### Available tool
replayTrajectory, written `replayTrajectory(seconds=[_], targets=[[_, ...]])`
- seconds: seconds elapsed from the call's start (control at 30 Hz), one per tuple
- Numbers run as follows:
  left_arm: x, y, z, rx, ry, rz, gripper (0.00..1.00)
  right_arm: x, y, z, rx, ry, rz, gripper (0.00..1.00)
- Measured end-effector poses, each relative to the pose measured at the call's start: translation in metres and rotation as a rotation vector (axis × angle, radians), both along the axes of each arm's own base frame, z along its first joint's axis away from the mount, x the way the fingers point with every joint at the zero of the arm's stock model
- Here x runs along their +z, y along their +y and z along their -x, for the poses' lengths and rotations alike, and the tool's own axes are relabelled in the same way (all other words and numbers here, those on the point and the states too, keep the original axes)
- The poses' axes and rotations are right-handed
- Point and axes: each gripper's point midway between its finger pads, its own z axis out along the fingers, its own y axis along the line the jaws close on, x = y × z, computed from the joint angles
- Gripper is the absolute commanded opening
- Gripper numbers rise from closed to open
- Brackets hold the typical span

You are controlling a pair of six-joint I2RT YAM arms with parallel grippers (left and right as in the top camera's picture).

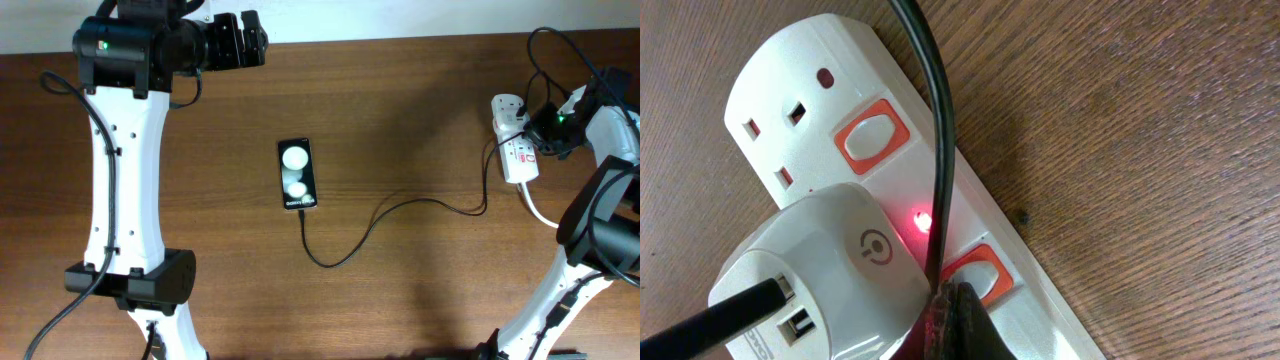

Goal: Plug charger to phone and switch on socket

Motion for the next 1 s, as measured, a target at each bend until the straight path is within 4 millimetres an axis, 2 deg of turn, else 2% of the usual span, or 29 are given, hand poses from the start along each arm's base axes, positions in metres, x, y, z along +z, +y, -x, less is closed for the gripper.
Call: replayTrajectory(seconds=[0.1,0.13,0.23,0.27,0.3,0.33,0.37,0.43,0.5,0.57,0.73,0.83,0.93,1.0], targets=[[0.0,0.0,0.0,0.0,0.0,0.0,0.99,0.001,-0.006,0.004,-0.017,-0.004,-0.023,0.04],[0.0,0.0,0.0,0.0,0.0,0.0,0.99,0.001,-0.008,0.01,-0.027,0.011,-0.043,0.04],[0.0,0.0,0.0,0.0,0.0,0.0,0.99,-0.002,-0.048,0.055,-0.147,0.084,-0.083,0.04],[0.0,0.0,0.0,0.0,0.0,0.0,0.99,0.008,-0.073,0.075,-0.216,0.085,-0.083,0.04],[0.0,0.0,0.0,0.0,0.0,0.0,0.99,0.027,-0.088,0.084,-0.253,0.057,-0.064,0.04],[0.0,0.0,0.0,0.0,0.0,0.0,0.99,0.055,-0.096,0.089,-0.272,0.009,-0.033,0.04],[0.0,0.0,0.0,0.0,0.0,0.0,0.99,0.08,-0.095,0.089,-0.27,-0.035,-0.011,0.04],[0.0,0.0,0.0,0.0,0.0,0.0,0.99,0.13,-0.086,0.09,-0.248,-0.12,0.038,0.04],[0.0,0.0,0.0,0.0,0.0,0.0,0.99,0.191,-0.064,0.094,-0.19,-0.227,0.115,0.04],[0.0,0.0,0.0,0.0,-0.001,0.0,0.99,0.243,-0.021,0.1,-0.066,-0.316,0.191,0.04],[0.0,0.0,0.0,0.0,0.0,0.0,0.99,0.298,0.057,0.115,0.182,-0.432,0.293,0.04],[0.0,0.0,0.0,0.0,-0.001,0.0,0.99,0.312,0.096,0.138,0.306,-0.445,0.317,0.04],[0.0,0.0,0.0,0.0,0.0,0.0,0.99,0.319,0.114,0.16,0.376,-0.446,0.337,0.04],[0.0,0.0,0.0,0.0,0.0,0.0,0.99,0.328,0.12,0.172,0.392,-0.467,0.363,0.04]])
